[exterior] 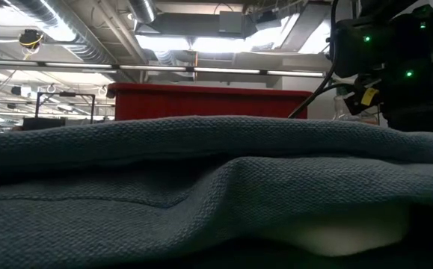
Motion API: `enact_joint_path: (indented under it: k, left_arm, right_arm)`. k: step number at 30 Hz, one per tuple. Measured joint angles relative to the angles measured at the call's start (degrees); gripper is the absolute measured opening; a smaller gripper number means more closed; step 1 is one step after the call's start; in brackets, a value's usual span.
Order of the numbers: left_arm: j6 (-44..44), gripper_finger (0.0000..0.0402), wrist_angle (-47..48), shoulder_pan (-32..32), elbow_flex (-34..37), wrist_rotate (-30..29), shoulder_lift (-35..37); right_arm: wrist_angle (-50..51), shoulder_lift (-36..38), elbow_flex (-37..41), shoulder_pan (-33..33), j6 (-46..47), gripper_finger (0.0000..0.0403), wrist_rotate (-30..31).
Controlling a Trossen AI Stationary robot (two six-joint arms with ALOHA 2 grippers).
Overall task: Fold laundry
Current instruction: Fold the light blue pants
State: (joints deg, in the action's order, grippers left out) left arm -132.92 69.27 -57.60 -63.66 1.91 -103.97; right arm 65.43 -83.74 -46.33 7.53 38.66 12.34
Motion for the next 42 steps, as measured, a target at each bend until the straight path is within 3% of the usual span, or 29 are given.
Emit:
enact_joint_path:
  k: [26, 37, 42]
  left_arm:
    - [5.6, 0.0108, 0.1, 0.9, 0.2, -10.0, 0.0]
    - [5.4, 0.0107, -7.1, 3.8, 7.8, -10.5, 0.4]
    - [5.2, 0.0074, -4.8, 4.4, 6.6, -10.2, 0.1]
  right_arm:
    - [-0.2, 0.0, 0.0, 0.0, 0.0, 0.0172, 0.0]
    - [-0.2, 0.0, 0.0, -0.1, -0.1, 0.0172, 0.0]
    - [-0.2, 0.0, 0.0, -0.1, -0.1, 0.0172, 0.0]
